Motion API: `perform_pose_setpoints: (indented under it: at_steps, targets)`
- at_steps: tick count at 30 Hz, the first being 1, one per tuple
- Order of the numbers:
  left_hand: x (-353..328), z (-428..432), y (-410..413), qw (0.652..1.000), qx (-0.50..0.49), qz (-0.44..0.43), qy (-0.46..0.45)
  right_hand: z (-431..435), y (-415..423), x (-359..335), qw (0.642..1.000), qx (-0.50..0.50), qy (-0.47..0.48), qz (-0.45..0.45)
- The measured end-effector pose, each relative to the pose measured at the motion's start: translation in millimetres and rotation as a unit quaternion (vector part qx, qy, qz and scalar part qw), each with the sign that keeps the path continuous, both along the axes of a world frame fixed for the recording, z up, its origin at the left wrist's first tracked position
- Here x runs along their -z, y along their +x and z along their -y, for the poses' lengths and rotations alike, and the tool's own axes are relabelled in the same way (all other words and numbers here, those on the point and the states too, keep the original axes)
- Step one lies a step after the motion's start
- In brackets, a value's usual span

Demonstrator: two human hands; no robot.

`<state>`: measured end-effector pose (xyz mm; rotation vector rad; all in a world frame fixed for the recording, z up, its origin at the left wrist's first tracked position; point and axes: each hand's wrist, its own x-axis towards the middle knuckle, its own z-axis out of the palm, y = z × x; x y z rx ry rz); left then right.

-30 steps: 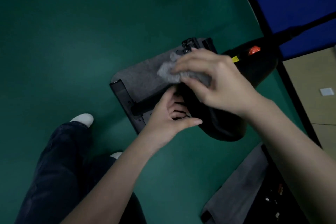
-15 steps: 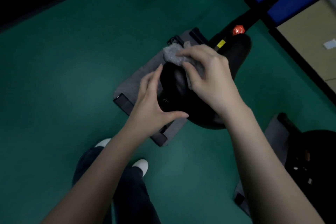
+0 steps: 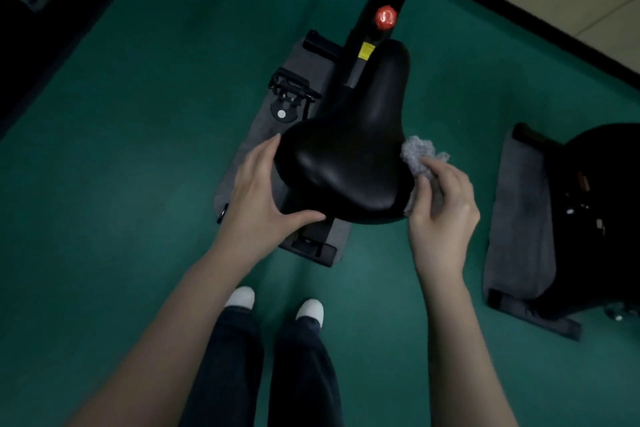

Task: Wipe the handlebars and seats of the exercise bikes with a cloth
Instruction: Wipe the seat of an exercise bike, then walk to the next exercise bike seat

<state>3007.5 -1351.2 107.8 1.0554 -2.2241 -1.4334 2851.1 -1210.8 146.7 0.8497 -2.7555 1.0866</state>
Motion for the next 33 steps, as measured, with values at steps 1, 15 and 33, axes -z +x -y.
perform_pose_setpoints:
  at_steps: [1,15,33]
  targets:
    - [-1.5,3.5,2.1,1.0,0.006,0.011,-0.013,-4.3,0.3,-1.2,0.999,0.025,-0.006,0.022]
    - [-72.5,1.7,-2.0,0.974,0.154,0.065,-0.155,-54.9,44.2,-57.9,0.98,0.1,-0.102,0.139]
    - [-116.4,-241.3,-126.6,0.809,0.493,0.108,-0.303,-336.8,43.5,-85.1,0.882,0.35,-0.231,0.212]
